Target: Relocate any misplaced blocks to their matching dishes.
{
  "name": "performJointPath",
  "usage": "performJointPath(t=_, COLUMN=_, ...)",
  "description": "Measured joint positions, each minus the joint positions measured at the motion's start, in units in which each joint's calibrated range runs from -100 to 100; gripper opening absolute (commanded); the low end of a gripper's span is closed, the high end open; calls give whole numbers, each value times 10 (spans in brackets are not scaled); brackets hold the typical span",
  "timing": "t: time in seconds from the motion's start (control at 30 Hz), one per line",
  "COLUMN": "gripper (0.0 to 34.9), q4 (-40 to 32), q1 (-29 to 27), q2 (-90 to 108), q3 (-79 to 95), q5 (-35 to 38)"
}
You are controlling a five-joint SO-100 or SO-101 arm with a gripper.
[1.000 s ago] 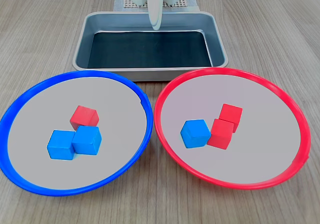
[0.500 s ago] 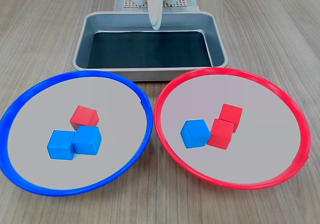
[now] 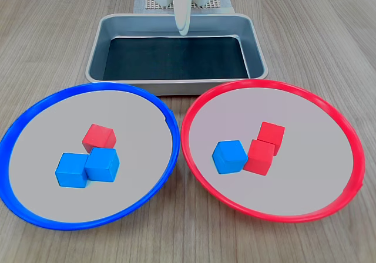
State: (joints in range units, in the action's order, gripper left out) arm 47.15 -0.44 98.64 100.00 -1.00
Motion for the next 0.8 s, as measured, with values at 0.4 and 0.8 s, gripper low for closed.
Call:
performJointPath(t=0.4, gripper=4, q4=0, q1=5, q2=0, q3=0, q5=0)
performJointPath(t=0.8, gripper=4, q4=24, q1=19, q2=-168, q3=-155, q5=53)
